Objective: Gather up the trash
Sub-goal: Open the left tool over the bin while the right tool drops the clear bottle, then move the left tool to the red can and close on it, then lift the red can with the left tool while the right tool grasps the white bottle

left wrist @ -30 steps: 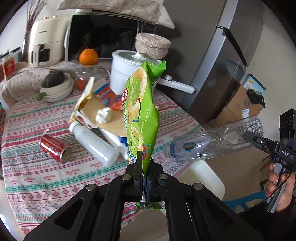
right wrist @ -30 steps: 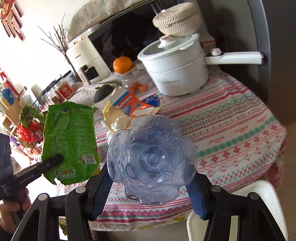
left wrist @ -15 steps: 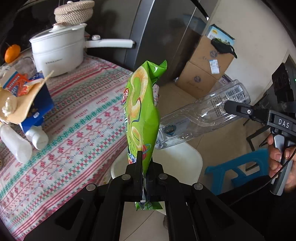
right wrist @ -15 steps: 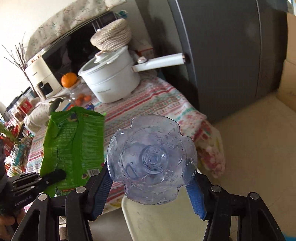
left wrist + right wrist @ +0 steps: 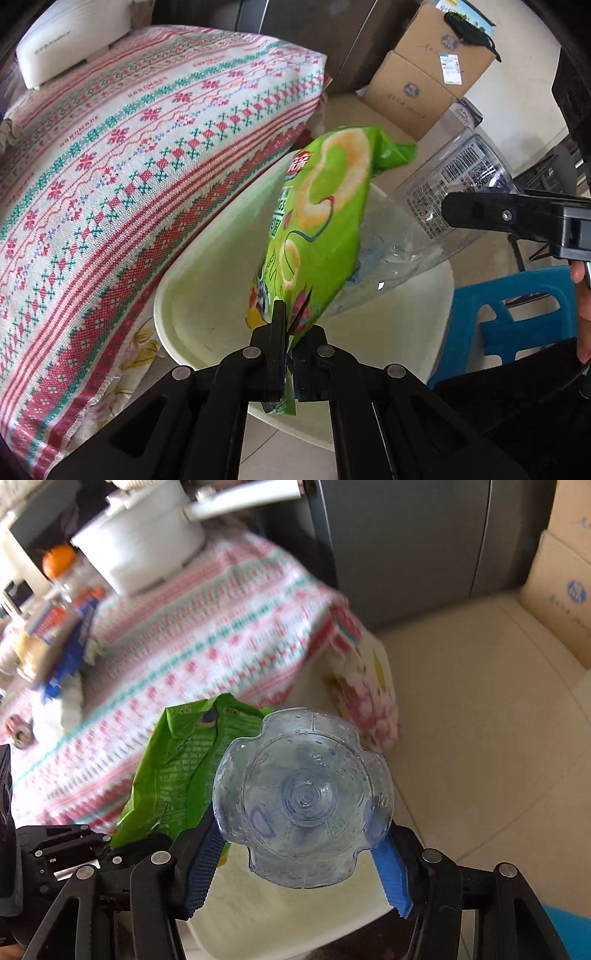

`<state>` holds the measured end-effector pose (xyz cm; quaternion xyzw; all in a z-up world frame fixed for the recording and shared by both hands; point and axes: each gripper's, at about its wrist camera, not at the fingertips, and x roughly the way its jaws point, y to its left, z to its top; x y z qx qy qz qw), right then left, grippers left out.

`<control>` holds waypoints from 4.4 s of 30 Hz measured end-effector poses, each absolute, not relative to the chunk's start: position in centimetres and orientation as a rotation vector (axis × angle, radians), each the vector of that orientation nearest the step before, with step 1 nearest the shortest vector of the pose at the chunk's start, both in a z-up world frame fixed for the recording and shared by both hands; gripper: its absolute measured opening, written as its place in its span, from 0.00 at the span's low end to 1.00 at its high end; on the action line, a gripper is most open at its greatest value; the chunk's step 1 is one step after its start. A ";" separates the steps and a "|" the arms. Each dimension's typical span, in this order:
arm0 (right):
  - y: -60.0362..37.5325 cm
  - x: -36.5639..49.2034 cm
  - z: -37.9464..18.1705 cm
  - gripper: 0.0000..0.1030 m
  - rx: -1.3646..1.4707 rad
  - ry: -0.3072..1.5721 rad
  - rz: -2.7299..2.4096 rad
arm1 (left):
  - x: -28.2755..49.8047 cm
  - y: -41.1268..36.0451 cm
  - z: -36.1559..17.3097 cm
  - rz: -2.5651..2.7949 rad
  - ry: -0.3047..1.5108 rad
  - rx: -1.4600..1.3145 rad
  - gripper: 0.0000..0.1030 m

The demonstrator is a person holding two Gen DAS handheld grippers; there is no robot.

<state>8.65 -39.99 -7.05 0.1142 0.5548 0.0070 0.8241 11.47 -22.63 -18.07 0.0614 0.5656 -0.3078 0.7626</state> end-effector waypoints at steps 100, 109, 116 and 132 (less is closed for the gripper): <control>-12.1 19.1 -3.2 0.89 0.050 1.026 0.362 | 25.3 15.7 -12.7 0.232 1.161 -0.407 0.62; -10.6 19.2 -4.1 0.89 0.034 1.003 0.425 | 20.3 15.9 -9.8 0.056 1.148 -0.293 0.59; -5.8 19.9 -6.2 0.83 -0.053 0.968 0.536 | 17.2 17.4 -8.2 -0.010 1.118 -0.287 0.59; 0.2 23.1 -12.9 0.71 -0.310 0.985 0.476 | 16.7 17.2 -7.9 -0.044 1.116 -0.238 0.59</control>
